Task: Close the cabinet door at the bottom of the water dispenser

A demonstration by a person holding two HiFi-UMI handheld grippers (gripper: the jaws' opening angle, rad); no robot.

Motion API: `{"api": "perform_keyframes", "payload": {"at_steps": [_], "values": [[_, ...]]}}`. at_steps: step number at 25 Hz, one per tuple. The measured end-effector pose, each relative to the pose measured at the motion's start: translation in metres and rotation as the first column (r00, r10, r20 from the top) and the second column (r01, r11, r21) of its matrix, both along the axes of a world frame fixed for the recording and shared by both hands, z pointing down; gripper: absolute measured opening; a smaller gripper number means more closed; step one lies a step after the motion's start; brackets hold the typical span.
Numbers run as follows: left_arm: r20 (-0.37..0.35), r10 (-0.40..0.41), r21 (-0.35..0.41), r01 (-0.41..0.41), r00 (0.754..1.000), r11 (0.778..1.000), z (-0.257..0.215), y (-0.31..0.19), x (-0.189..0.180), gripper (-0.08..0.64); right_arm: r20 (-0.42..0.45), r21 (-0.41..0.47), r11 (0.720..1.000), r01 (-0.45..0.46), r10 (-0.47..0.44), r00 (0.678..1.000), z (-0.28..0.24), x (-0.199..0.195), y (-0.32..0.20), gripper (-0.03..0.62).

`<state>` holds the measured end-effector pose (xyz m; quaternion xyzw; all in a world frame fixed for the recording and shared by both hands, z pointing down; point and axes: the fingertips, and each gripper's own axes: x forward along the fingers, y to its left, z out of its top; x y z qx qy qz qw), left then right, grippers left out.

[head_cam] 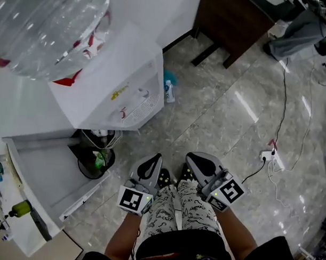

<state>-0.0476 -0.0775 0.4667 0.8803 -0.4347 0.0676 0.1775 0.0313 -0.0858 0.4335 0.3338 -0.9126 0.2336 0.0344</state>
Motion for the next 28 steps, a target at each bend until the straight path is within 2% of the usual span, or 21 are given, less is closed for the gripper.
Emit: {"api": "perform_keyframes", "payload": {"at_steps": [2,4,8,13,17,20,22,26,28], "values": [[0.003,0.008,0.053,-0.008,1.000,0.999,-0.039,0.002,-0.003,-0.001,0.047,0.035,0.999,-0.006,0.004,0.999,-0.034,-0.008,0.012,0.017],[-0.019,0.012,0.049,-0.011,1.000,0.999,-0.068,0.017,-0.006,0.000,0.081,0.064,0.998,0.020,-0.025,0.996,-0.070,-0.019,0.036,0.017],[-0.024,0.027,0.062,-0.025,0.999,0.998,-0.124,0.040,-0.007,-0.001,0.071,0.148,0.985,0.087,-0.098,0.993,-0.130,-0.035,0.069,0.017],[-0.084,-0.006,0.156,0.019,0.996,0.988,-0.185,0.060,-0.011,0.000,0.103,0.213,0.976,0.036,-0.059,0.993,-0.174,-0.020,0.078,0.017],[-0.105,0.006,0.143,0.009,0.994,0.990,-0.193,0.087,-0.006,-0.001,0.123,0.225,0.974,0.005,-0.033,0.992,-0.193,-0.010,0.096,0.017],[-0.060,0.021,0.141,-0.012,0.998,0.990,-0.189,0.101,-0.005,-0.001,0.090,0.229,0.973,0.007,-0.028,0.996,-0.191,-0.006,0.109,0.017],[-0.054,0.023,0.146,-0.015,0.998,0.989,-0.191,0.106,-0.006,0.000,0.067,0.239,0.971,0.025,-0.042,0.997,-0.191,-0.006,0.116,0.015],[-0.067,0.022,0.162,-0.010,0.998,0.987,-0.200,0.110,-0.007,0.000,0.106,0.247,0.969,0.021,-0.049,0.993,-0.200,-0.007,0.123,0.015],[-0.072,0.024,0.170,-0.012,0.997,0.985,-0.204,0.110,-0.005,0.000,0.084,0.245,0.969,0.025,-0.047,0.995,-0.199,-0.008,0.122,0.015]]}}
